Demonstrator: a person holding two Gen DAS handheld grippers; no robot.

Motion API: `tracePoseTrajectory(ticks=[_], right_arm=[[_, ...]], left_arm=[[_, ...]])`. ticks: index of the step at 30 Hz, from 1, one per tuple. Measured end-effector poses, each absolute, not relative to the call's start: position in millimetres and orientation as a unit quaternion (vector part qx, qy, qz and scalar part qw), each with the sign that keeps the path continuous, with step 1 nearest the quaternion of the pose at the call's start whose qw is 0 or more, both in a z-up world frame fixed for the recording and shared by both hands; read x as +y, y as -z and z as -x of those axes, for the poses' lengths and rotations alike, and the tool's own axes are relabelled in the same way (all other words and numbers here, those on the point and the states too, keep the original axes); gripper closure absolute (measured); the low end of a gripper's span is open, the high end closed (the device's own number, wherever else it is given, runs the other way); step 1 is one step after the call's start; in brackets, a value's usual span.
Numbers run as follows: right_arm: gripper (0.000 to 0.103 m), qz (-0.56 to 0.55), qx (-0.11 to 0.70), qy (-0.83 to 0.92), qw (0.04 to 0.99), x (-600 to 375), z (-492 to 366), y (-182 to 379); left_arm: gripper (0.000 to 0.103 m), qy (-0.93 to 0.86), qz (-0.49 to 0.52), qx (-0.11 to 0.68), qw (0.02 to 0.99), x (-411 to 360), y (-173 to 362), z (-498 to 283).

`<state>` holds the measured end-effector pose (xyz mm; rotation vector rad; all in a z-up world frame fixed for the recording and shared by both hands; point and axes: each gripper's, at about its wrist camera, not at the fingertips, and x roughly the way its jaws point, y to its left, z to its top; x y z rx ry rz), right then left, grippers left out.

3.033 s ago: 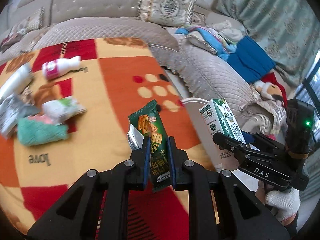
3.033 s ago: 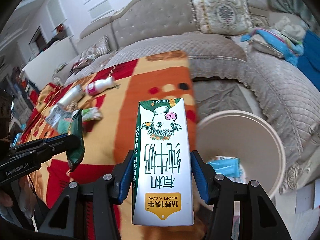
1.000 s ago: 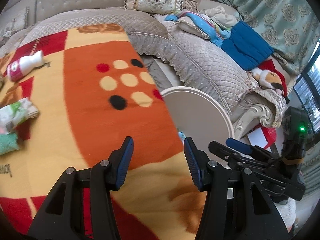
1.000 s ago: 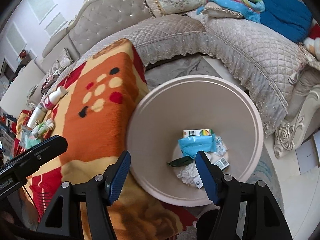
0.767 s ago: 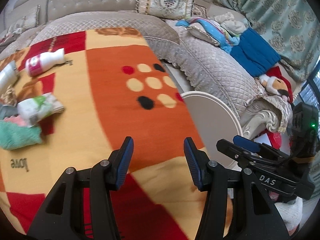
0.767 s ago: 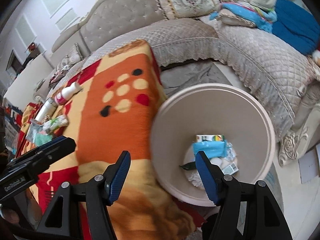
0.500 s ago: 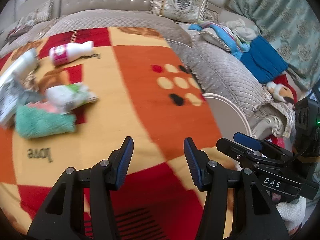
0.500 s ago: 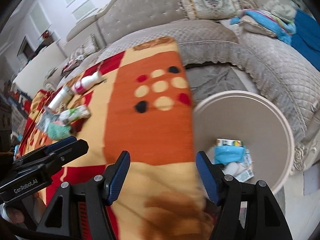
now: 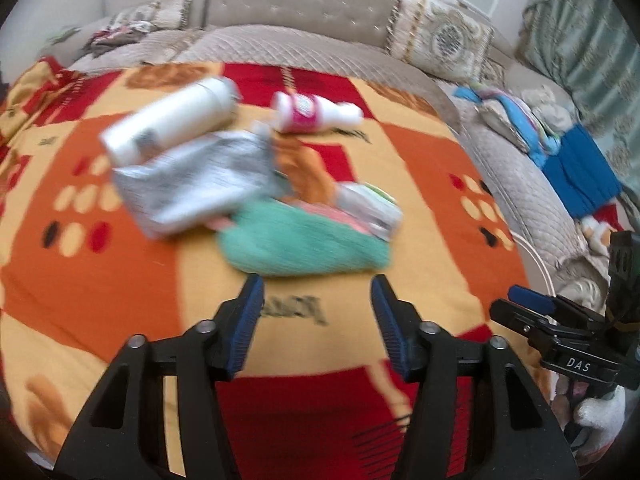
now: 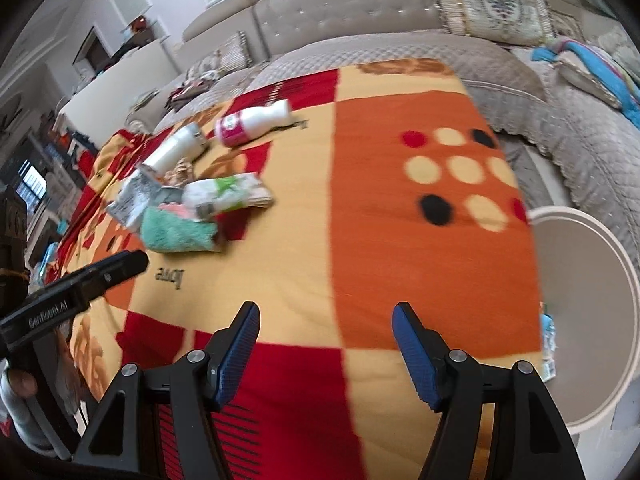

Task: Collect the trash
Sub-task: 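Move both grippers back over the blanket toward the white wrappers, then grasp the white printed wrapper with the left gripper while the right grasps the white-green packet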

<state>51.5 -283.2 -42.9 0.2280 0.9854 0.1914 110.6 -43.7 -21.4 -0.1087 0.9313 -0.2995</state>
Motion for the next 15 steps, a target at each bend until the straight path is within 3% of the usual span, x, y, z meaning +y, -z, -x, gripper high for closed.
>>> tracePoseTrajectory(ticks=[15], right_arm=[[0.036,-0.13,0.486,-0.138,0.853,-209.7,-130.2,25.0]], left_arm=[[0.032,0.173,0.02,0.423,0.889,21.6,-3.7,-170.2]])
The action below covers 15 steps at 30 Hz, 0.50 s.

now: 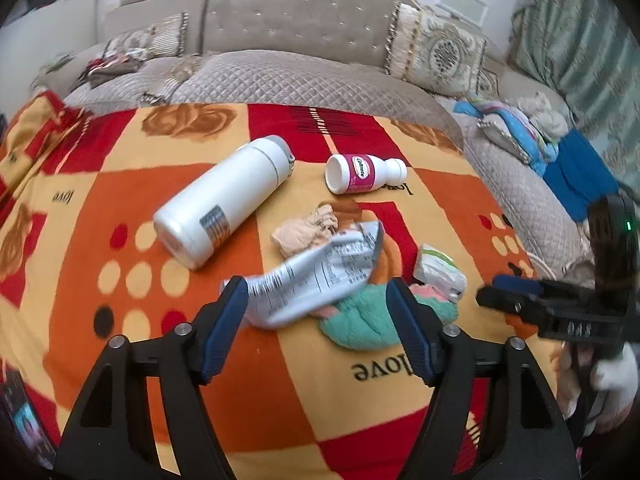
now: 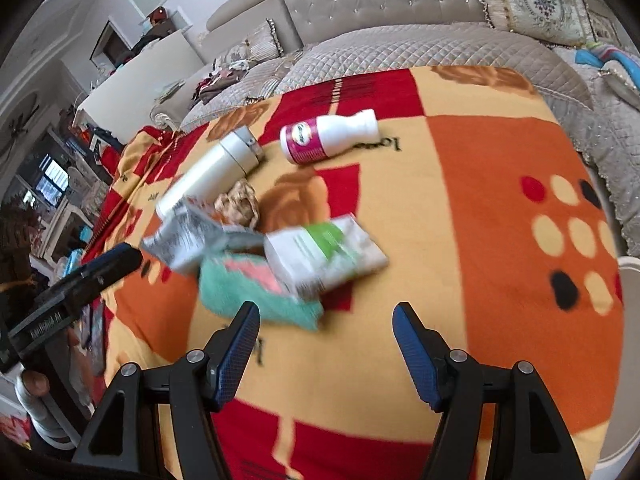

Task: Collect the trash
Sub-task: 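Grasp the white printed wrapper with the left gripper while the right grasps the white-green packet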

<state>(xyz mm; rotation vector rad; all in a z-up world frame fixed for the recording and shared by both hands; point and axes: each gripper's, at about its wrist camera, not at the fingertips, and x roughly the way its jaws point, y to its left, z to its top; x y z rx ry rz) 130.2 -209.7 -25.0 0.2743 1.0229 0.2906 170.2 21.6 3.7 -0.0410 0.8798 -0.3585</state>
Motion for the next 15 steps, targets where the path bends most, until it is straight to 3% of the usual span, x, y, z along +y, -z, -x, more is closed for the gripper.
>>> tracePoseTrajectory(ticks=[13,14,15], right_arm=[[0.035,-0.097,0.526,-0.103,0.839,-172.1,-191.0,50.5],[0.035,-0.087,0.529,-0.104,0.838,-171.8,-189.3,52.5],[0.035,-0.076,0.531,-0.107,0.837,-171.5,-186.2,54.7]], left_arm=[[0.033,0.189,-0.042,0.462,0.866,5.1,27.7,-195.7],[0.034,0.19,-0.046,0.464,0.864,3.4,29.9,-194.6],[0.043,0.189,-0.051,0.466,0.863,1.3,31.4,-193.0]])
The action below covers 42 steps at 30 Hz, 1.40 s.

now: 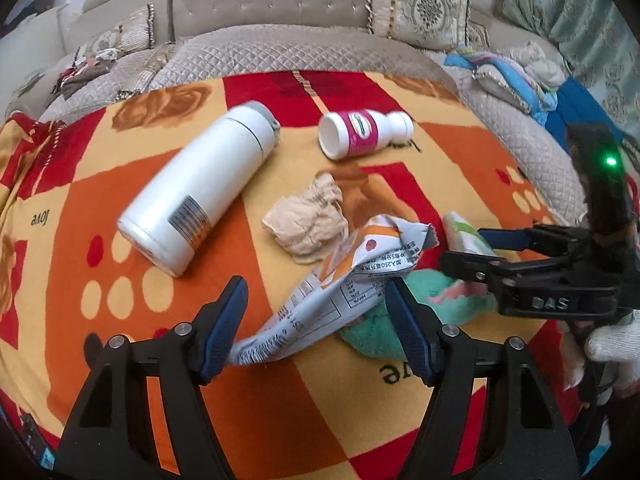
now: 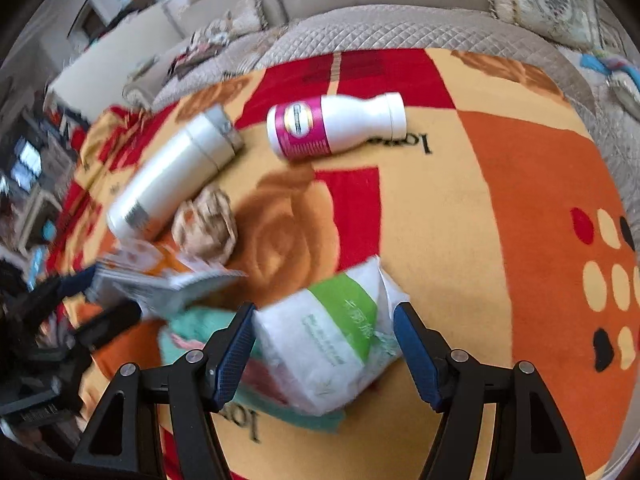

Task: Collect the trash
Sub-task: 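Grasp the white printed wrapper with the left gripper while the right grasps the white-green packet, then carry both held wrappers toward the beige bin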

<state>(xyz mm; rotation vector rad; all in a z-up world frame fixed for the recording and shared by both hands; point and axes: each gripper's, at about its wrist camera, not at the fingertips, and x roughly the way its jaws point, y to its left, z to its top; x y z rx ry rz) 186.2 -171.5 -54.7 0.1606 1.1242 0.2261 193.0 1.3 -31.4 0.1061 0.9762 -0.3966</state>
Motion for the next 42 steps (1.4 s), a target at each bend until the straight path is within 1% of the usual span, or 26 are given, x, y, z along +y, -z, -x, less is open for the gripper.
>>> tracePoseTrajectory(ticks=[1,2,3,4,5,6,7,9,12,17,21,30,42], right_arm=[[0.037,-0.067,0.53,-0.114,0.837,-172.7,-181.6,56.1],[0.039,-0.063,0.527,-0.12,0.839,-174.6,-176.6,56.5],[0.044,-0.06,0.522,-0.126,0.842,-177.0,-172.1,56.2],[0.048,-0.057,0.518,-0.131,0.844,-179.5,-166.8,55.9],[0.049,-0.056,0.515,-0.135,0.845,-181.5,-162.9,55.7],[0.053,-0.054,0.513,-0.14,0.846,-183.1,-158.2,55.4],[0.056,-0.05,0.51,-0.144,0.846,-184.5,-152.9,55.0],[0.058,-0.042,0.507,-0.151,0.848,-186.6,-143.6,54.7],[0.06,-0.027,0.497,-0.16,0.853,-192.5,-124.5,50.1],[0.06,-0.023,0.482,-0.164,0.861,-205.1,-97.0,36.6],[0.06,-0.031,0.475,-0.157,0.865,-218.7,-79.7,31.8],[0.06,-0.035,0.469,-0.141,0.871,-238.2,-53.7,31.0],[0.06,-0.047,0.46,-0.11,0.88,-266.2,-41.5,31.9]], left_arm=[[0.052,0.187,-0.06,0.469,0.861,-1.7,34.1,-191.2],[0.072,0.187,-0.067,0.476,0.857,-4.8,37.4,-190.0],[0.081,0.187,-0.072,0.481,0.853,-7.0,40.1,-189.5],[0.081,0.184,-0.082,0.487,0.85,-9.8,44.2,-187.0],[0.085,0.186,-0.089,0.484,0.85,-12.2,45.3,-183.4],[0.089,0.187,-0.096,0.48,0.851,-14.2,45.8,-179.7],[0.089,0.188,-0.101,0.479,0.852,-15.4,45.8,-174.9],[0.091,0.19,-0.097,0.476,0.853,-14.1,42.3,-167.8],[0.091,0.196,-0.075,0.473,0.856,-8.0,31.1,-158.2],[0.091,0.214,-0.046,0.472,0.854,-9.2,13.5,-140.8],[0.091,0.232,-0.036,0.475,0.848,-22.7,9.5,-126.1],[0.091,0.25,-0.038,0.466,0.848,-69.5,2.9,-99.7],[0.091,0.278,-0.046,0.467,0.839,-120.8,3.9,-80.9]])
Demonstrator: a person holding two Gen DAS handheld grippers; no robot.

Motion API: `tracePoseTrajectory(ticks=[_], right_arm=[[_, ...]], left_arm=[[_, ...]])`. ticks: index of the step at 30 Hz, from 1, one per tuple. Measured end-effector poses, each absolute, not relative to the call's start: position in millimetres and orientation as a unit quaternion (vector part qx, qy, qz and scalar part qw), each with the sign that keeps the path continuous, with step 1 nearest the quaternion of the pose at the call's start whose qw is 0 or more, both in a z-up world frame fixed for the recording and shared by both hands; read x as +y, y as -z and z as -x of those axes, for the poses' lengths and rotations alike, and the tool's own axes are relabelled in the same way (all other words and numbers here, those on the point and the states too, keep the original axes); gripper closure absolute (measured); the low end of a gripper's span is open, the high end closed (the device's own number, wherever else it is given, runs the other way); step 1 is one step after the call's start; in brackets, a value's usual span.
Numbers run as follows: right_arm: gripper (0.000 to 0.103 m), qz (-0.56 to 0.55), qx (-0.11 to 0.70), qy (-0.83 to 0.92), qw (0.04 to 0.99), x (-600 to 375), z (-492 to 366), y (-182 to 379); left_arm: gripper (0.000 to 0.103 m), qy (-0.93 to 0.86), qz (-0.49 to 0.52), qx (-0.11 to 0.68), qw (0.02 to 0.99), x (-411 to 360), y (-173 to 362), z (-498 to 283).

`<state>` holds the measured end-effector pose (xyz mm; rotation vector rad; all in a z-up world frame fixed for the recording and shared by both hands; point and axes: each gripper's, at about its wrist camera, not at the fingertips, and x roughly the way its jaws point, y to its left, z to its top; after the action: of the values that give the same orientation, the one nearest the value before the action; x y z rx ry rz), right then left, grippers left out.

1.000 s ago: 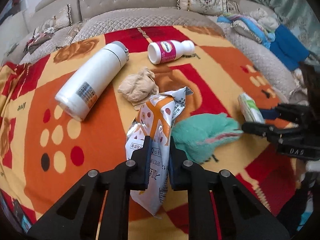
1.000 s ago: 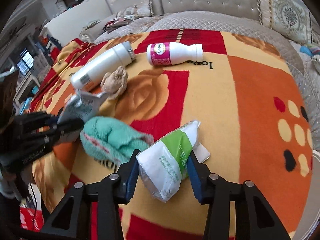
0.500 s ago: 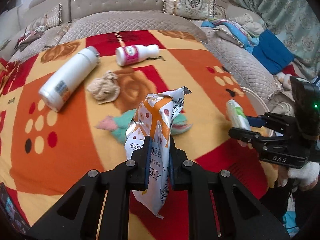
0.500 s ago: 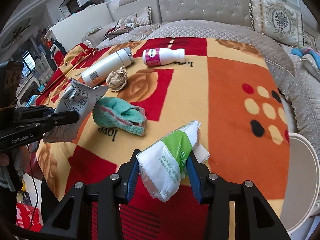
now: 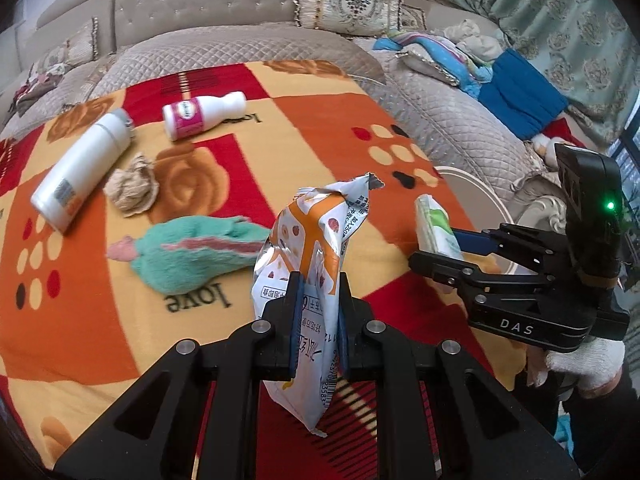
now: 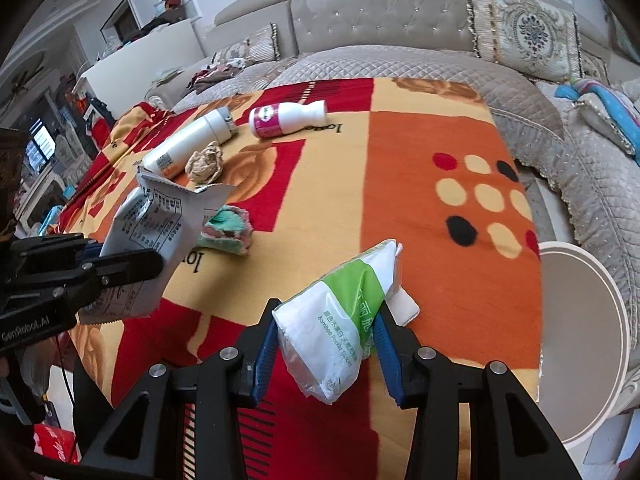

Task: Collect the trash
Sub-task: 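Carry both held wrappers toward the beige bin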

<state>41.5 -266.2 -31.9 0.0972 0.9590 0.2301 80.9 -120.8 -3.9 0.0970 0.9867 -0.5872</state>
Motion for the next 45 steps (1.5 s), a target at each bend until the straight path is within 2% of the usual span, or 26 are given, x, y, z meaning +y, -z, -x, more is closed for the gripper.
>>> tracePoseTrajectory(ticks=[26,45], right_arm=[[0.06,-0.1,0.451,-0.016,0.887,-390.4,2.5,34.1],[0.059,-0.154,0.472,0.056,0.866,-479.1,25.0,71.6]], left_arm=[[0.091,0.359,-0.081,0.465,0.805,-255.8,8.0,-59.5],[0.091,0.411,-0.074,0.484,0.769,-343.8,24.4,-60.5]])
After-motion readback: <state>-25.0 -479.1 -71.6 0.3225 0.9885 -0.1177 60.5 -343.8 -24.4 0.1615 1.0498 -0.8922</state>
